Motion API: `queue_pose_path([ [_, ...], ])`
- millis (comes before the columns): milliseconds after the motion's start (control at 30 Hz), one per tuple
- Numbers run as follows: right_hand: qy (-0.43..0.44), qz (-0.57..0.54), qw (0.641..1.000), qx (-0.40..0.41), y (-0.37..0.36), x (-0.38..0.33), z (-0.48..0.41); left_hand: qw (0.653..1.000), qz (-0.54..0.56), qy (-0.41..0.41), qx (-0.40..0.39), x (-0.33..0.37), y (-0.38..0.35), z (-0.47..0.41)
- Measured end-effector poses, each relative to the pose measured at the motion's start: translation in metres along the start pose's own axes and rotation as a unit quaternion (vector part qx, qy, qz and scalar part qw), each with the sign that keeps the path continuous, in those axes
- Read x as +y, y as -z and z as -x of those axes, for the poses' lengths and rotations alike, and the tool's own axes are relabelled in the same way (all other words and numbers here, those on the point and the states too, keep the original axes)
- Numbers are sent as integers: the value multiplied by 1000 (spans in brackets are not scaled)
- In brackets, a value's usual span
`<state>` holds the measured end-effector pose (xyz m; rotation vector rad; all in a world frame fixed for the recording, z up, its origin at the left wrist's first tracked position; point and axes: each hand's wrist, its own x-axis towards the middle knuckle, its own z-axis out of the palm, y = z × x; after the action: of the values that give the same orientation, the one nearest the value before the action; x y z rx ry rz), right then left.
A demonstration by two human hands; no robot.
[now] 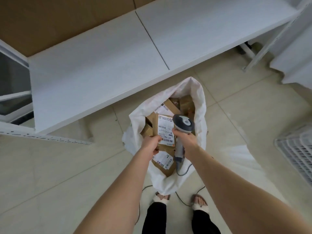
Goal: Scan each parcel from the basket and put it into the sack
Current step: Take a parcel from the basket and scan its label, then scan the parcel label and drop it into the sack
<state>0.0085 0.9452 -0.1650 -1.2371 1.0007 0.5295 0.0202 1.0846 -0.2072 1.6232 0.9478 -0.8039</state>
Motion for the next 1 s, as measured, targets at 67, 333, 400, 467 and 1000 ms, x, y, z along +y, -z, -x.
queue_pose_path([
  [67,-12,-9,1000,19,-6,15,-24,999,-54,0,2,-7,-3,-28],
  [333,-54,-99,992,50,-24,70,-86,951,-307,-33,-11,-35,-12,-106],
  [400,-58,-108,991,55,-26,77,-91,937,-348,-37,-13,-36,-14,-111],
  [467,-56,-106,991,62,-27,80,-93,932,-361,-39,-8,-37,-14,-116],
  [1000,56,-234,968,66,84,-7,60,904,-361,-214,-76,96,-93,75],
])
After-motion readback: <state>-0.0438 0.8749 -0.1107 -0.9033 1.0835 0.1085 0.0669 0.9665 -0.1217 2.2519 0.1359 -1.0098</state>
